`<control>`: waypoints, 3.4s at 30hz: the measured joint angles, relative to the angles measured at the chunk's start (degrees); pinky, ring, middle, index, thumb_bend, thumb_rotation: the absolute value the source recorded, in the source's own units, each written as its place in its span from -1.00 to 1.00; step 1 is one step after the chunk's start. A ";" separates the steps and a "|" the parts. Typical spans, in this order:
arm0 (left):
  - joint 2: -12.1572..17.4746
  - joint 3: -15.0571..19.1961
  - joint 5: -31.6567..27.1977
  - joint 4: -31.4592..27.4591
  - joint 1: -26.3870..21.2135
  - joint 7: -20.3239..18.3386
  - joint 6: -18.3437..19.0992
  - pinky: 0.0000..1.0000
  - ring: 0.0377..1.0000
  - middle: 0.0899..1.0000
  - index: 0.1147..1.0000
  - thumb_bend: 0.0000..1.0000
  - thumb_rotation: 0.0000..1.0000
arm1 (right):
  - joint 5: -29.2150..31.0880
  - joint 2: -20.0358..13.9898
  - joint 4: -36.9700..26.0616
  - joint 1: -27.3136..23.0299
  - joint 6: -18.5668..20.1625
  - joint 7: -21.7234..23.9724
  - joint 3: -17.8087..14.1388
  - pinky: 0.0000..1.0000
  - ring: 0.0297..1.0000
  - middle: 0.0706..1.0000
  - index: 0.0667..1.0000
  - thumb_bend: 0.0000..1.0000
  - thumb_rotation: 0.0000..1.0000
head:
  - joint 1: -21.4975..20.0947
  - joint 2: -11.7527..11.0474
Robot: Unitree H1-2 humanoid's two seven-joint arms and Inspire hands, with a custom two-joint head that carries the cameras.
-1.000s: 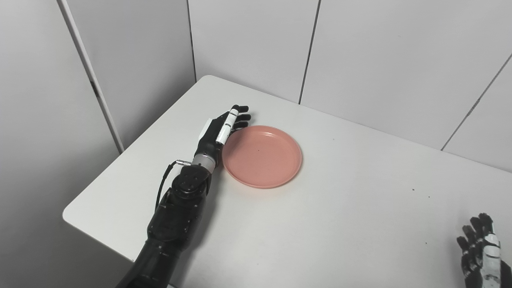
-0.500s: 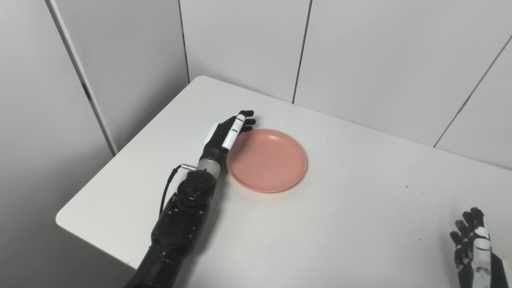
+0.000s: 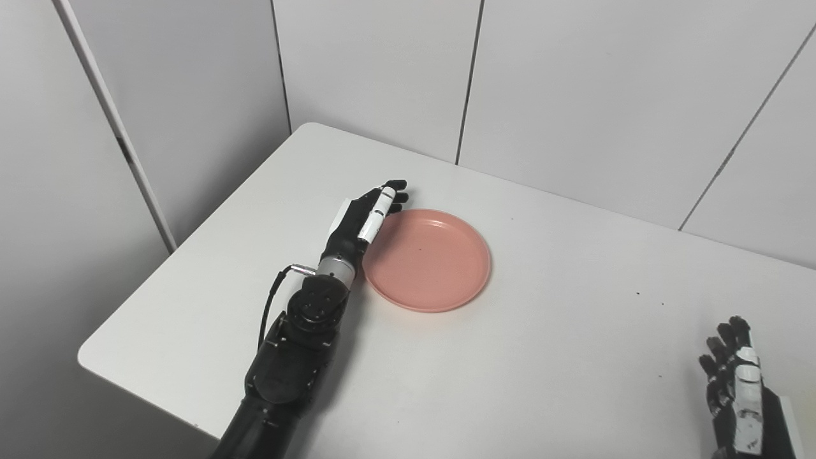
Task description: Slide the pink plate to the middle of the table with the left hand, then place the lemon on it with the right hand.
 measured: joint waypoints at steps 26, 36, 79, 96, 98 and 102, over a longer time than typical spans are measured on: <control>0.01 -7.52 0.86 -2.36 -1.71 -6.93 4.35 0.63 0.65 0.59 0.52 -0.36 1.00 | -5.26 5.92 -0.40 -1.79 0.93 -3.44 3.64 1.00 1.00 0.95 0.92 -0.15 0.89 | -21.72 8.00; -1.58 -10.19 1.16 -3.65 -0.88 -7.77 4.25 0.65 0.65 0.60 0.53 -0.37 1.00 | -8.38 7.49 -0.35 -2.44 1.08 -5.00 5.21 1.00 1.00 0.97 0.93 -0.15 0.88 | -32.44 7.56; -11.87 -10.56 1.83 -7.73 5.60 -4.31 0.29 0.63 0.63 0.57 0.51 -0.58 0.99 | -10.95 7.90 4.94 -2.29 -2.62 -5.27 7.34 1.00 1.00 1.00 0.97 -0.08 0.98 | -37.02 -0.34; -11.80 -9.45 1.58 -0.44 7.04 -2.85 -11.94 0.80 0.76 0.72 0.66 -0.51 1.00 | -11.43 6.79 4.67 -1.54 -5.50 -5.69 5.91 1.00 1.00 0.99 0.96 -0.09 0.95 | -33.94 -2.37; -12.03 -8.93 1.47 -0.22 7.03 -2.47 -12.14 0.81 0.77 0.73 0.67 -0.52 1.00 | -12.93 6.12 3.71 -1.58 -5.66 -5.88 5.64 1.00 1.00 1.00 0.97 -0.12 0.95 | -33.32 -2.72; -13.13 -7.51 0.49 -0.05 7.05 -2.22 -12.32 0.84 0.79 0.73 0.66 -0.53 1.00 | -16.50 4.36 0.41 -1.73 -6.21 -7.07 4.75 0.98 1.00 0.99 0.97 -0.12 0.89 | -33.06 -3.07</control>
